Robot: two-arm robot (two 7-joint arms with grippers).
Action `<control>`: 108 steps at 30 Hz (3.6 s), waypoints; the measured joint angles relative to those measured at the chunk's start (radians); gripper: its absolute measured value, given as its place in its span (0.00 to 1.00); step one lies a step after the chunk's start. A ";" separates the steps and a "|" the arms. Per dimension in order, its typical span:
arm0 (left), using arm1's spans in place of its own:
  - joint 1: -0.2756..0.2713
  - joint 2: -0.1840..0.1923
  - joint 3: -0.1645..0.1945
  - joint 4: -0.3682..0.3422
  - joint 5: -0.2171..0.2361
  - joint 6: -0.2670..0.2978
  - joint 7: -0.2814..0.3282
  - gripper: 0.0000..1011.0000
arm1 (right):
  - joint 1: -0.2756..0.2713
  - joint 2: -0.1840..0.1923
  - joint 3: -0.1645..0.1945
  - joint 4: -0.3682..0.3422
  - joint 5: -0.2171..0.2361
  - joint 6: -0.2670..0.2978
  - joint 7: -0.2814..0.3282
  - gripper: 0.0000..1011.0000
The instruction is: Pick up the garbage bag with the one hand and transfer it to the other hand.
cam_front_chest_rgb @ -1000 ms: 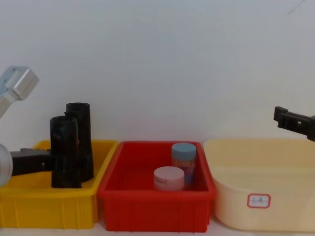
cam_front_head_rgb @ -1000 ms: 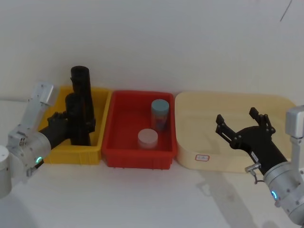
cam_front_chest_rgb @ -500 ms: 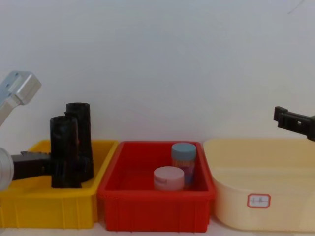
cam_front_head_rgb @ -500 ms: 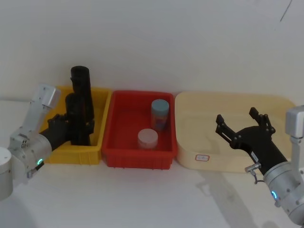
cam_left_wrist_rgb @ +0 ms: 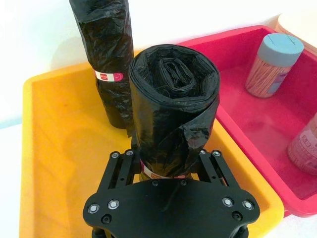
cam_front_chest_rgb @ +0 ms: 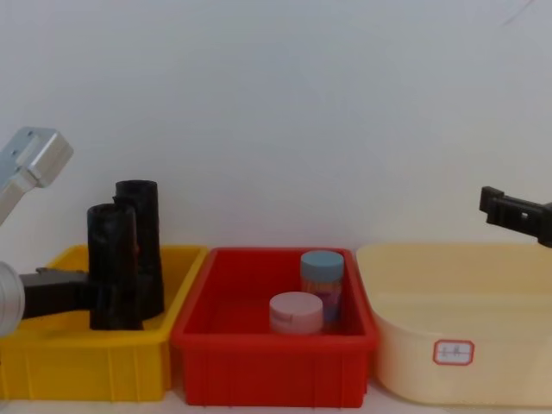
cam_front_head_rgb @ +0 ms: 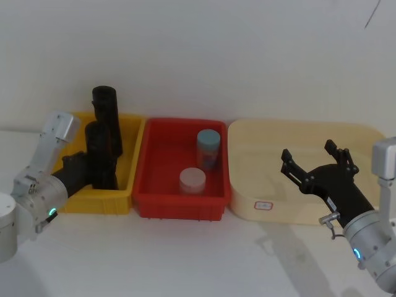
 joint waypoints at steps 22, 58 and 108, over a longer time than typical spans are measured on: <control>0.000 -0.001 0.000 0.002 0.003 -0.002 0.001 0.40 | 0.189 -0.027 -0.092 0.146 0.026 0.140 0.158 0.99; 0.000 -0.001 0.000 0.002 0.003 -0.002 0.001 0.40 | 0.471 -0.153 -0.284 0.423 0.033 0.369 0.272 0.99; 0.000 -0.001 0.000 0.002 0.003 -0.002 0.001 0.40 | 0.515 -0.171 -0.301 0.542 -0.029 0.397 0.272 0.67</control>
